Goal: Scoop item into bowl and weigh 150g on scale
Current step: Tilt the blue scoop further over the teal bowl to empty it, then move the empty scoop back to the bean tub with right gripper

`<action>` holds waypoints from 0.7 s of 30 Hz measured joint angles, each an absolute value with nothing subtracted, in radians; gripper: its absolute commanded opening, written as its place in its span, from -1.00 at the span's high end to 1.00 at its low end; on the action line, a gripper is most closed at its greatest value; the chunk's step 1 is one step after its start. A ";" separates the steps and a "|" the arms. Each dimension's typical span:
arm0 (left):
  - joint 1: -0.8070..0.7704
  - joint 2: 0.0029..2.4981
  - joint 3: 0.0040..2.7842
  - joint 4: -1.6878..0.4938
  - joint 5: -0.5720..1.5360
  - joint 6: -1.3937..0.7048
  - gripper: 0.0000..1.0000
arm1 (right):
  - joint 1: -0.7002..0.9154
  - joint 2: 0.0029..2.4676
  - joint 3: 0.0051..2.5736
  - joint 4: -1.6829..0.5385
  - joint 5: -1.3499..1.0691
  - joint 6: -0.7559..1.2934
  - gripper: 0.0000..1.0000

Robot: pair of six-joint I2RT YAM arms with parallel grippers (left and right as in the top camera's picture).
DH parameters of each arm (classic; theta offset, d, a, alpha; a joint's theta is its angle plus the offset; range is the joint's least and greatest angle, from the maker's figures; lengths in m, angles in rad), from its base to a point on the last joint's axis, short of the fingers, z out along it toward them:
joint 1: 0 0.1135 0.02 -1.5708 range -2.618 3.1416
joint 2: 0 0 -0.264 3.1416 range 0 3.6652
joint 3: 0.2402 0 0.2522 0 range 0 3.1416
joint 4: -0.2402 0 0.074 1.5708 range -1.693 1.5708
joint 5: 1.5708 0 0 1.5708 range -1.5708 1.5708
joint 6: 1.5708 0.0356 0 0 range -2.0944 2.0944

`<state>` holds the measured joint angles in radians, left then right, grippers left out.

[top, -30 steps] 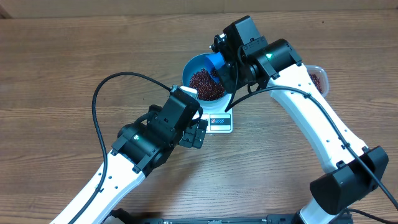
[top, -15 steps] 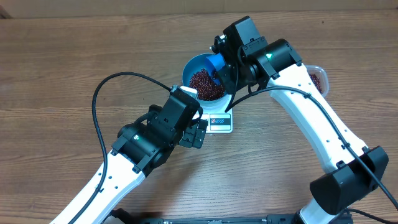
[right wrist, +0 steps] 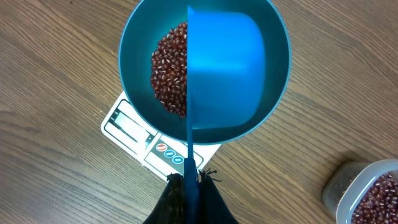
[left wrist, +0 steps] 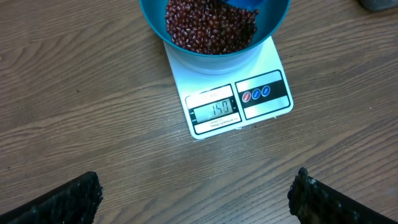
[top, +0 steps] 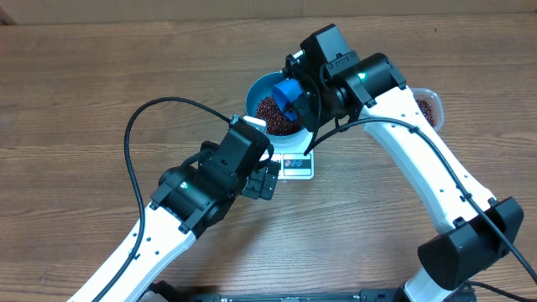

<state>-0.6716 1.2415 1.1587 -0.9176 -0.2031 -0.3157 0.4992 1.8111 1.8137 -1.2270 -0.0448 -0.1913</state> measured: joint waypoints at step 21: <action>-0.672 1.242 1.159 -0.918 -0.203 -0.316 -0.99 | 0.292 1.811 1.814 -1.220 -0.282 -0.161 0.92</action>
